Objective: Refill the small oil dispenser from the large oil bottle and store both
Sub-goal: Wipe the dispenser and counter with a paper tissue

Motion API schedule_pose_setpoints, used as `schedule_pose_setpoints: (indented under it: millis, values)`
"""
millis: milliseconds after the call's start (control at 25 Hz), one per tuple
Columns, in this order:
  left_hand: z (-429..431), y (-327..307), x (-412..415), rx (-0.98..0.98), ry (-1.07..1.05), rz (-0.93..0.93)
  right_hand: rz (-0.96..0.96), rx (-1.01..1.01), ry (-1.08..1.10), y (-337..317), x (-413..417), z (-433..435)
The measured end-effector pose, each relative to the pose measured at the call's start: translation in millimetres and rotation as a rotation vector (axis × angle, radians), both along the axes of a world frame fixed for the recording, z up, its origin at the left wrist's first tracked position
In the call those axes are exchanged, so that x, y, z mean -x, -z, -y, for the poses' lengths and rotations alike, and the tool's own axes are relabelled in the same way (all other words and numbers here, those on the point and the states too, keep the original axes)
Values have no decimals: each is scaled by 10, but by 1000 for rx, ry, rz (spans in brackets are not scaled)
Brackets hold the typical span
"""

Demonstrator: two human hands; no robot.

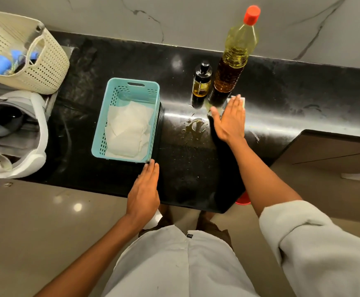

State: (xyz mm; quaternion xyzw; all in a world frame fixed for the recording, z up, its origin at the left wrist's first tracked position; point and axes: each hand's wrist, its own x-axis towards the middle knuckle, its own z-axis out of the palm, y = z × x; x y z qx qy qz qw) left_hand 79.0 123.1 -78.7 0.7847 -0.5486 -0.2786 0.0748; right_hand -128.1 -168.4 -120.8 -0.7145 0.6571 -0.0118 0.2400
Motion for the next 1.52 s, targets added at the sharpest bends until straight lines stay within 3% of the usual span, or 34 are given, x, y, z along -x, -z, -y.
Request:
schedule_pose_setpoints:
  millis: [160,280,480,600,880,1080,1200,1400,1520]
  values:
    - [-45,65,13,-101,64,77,28,-11,-187,14,-481,-493]
    - [-44,82,-29,-92,71,97,30,-27,-281,12,-326,-890]
    - [14,15,-93,-111,93,115,-45,1,-11,21,534,-638]
    - [18,50,-134,-121,113,136,-18,14,88,-34,333,-342]
    - [1,181,-217,-54,144,146,114,19,-200,48,-1038,-760]
    - [-128,305,-194,42,209,227,45,16,-417,64,-808,-1409]
    - [-215,433,-203,94,226,223,-32,38,-322,46,-270,-1558]
    - [-221,500,-214,44,244,239,-141,38,91,30,457,-1067]
    - [-197,471,-216,5,250,256,-123,36,80,-3,321,-956]
